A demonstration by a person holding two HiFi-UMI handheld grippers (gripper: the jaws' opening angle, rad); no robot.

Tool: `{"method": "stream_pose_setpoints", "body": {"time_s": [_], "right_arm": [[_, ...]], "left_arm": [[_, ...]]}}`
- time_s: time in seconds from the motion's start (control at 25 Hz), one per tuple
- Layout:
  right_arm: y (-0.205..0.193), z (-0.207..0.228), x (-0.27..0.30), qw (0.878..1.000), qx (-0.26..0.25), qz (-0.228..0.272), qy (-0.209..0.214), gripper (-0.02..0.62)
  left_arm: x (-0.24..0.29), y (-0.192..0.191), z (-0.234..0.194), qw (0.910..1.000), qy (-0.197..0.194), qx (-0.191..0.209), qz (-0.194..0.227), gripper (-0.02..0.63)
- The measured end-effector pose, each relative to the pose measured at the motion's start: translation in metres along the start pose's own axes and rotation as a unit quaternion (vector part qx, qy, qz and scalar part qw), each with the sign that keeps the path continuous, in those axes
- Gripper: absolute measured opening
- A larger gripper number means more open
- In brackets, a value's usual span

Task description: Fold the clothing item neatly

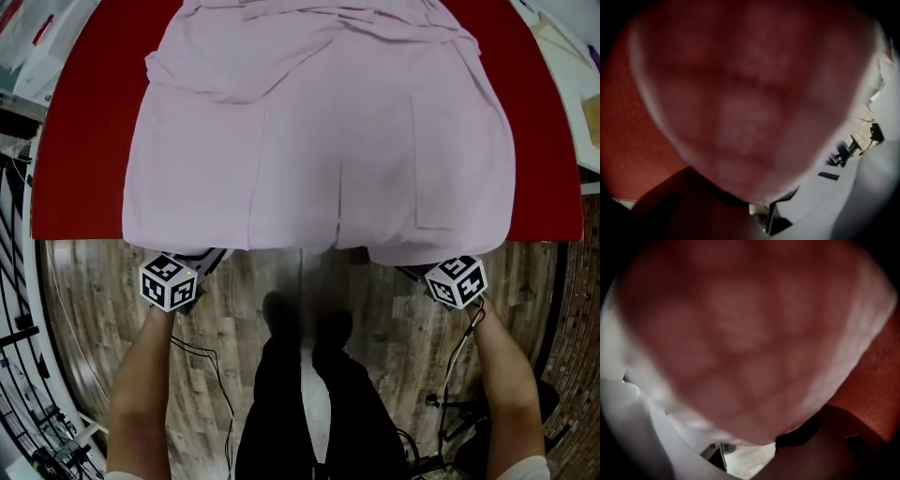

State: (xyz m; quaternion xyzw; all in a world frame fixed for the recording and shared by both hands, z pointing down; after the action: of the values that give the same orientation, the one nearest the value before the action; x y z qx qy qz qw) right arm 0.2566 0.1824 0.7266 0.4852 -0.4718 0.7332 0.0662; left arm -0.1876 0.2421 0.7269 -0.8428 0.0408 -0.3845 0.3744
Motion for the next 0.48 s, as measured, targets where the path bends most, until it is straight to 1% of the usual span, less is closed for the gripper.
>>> {"method": "stream_pose_setpoints", "body": {"time_s": [0.12, 0.16, 0.2, 0.24, 0.28, 0.36, 0.48], "right_arm": [[-0.005, -0.015, -0.007, 1.0, 0.016, -0.005, 0.003, 0.313], [-0.007, -0.018, -0.011, 1.0, 0.021, -0.006, 0.0, 0.253], [-0.009, -0.022, -0.015, 1.0, 0.027, -0.007, -0.004, 0.114], [-0.01, -0.025, -0.019, 0.999, 0.036, -0.007, -0.004, 0.07], [-0.011, -0.029, -0.024, 0.999, 0.047, -0.006, 0.0, 0.047], [-0.013, -0.037, -0.033, 0.998, 0.065, -0.005, 0.01, 0.04], [-0.017, -0.05, -0.046, 0.996, 0.083, -0.01, 0.013, 0.035]], "left_arm": [[0.001, -0.003, 0.017, 0.9995, -0.023, -0.014, 0.013, 0.04], [0.0, -0.004, 0.024, 0.9991, -0.033, -0.02, 0.016, 0.04], [0.0, -0.005, 0.031, 0.9986, -0.042, -0.026, 0.02, 0.038], [-0.001, -0.005, 0.038, 0.998, -0.051, -0.03, 0.022, 0.038], [-0.002, -0.006, 0.045, 0.9974, -0.058, -0.034, 0.023, 0.038], [-0.005, -0.006, 0.058, 0.9963, -0.072, -0.041, 0.026, 0.038], [-0.009, -0.004, 0.074, 0.994, -0.087, -0.059, 0.031, 0.038]]}}
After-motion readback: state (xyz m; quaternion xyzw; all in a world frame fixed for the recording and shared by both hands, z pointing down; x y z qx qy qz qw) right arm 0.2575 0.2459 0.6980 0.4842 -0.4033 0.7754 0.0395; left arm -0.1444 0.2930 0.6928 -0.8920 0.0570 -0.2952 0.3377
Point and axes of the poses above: the fingertips, and each gripper's own axes: x forward along the fingers, z to its right, y out of its top, the point moved 7 cm from there along -x, backward along the fingers, and after that the axes turned 11 degrees about -y, right-handed, at the moved point
